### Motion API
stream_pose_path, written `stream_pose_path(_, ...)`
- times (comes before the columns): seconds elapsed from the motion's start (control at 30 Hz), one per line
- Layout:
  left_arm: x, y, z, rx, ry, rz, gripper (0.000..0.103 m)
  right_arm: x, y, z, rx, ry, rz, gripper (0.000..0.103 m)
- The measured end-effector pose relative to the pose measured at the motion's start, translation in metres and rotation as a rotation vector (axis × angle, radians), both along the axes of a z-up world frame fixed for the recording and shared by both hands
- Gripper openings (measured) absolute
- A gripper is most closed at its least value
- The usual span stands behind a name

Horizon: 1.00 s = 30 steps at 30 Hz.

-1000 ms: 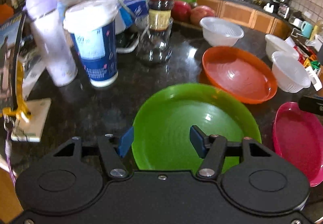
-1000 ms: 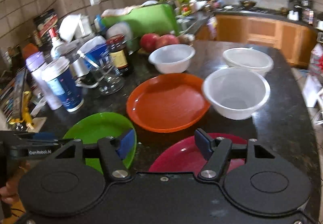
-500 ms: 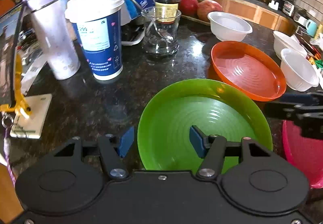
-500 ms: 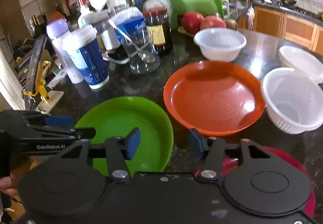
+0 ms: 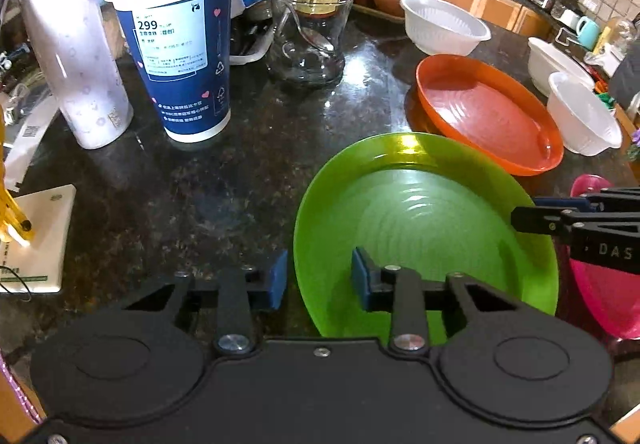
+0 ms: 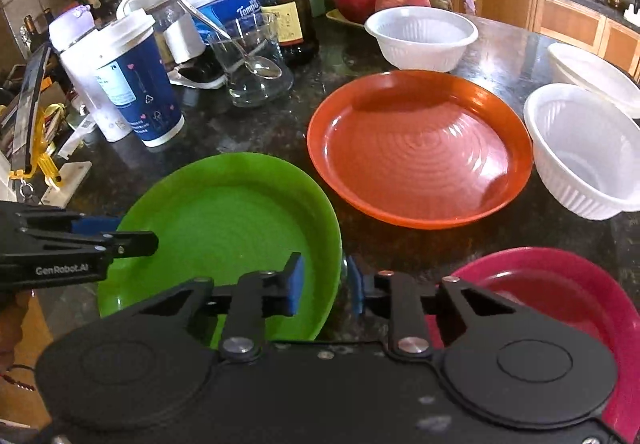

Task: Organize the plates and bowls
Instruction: 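Reach the left tool to the green plate rim and close on it, then lift the green plate with the left tool toward the red plate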

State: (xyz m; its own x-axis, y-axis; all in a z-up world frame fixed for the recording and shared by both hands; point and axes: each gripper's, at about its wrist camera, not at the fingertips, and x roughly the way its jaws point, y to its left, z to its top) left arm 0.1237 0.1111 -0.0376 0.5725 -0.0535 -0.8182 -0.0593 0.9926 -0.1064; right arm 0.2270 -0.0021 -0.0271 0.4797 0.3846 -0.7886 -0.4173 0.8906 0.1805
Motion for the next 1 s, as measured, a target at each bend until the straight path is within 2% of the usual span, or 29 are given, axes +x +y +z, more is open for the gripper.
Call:
stream_pose_path(0.17,-0.002,-0.001,0.002,-0.004,0.001,-0.037,0.041,-0.003,0.001,-0.002,-0.005,0.011,-0.034,0.016)
stream_pose_path(0.37,-0.005,0.007,0.003,-0.012,0.007,-0.057,0.036,-0.013,0.006,0.0,-0.02,0.013,-0.057,0.015)
stream_pose_path(0.77,-0.033,0.057,0.007,0.014,0.02,-0.015,0.036,-0.041,0.052,0.004,0.015,0.024,-0.005,0.016)
stream_pose_path(1.0,-0.045,0.078,0.008,0.024,0.006,-0.015,0.036,-0.046,0.073,0.003,0.032,0.026,-0.026,0.016)
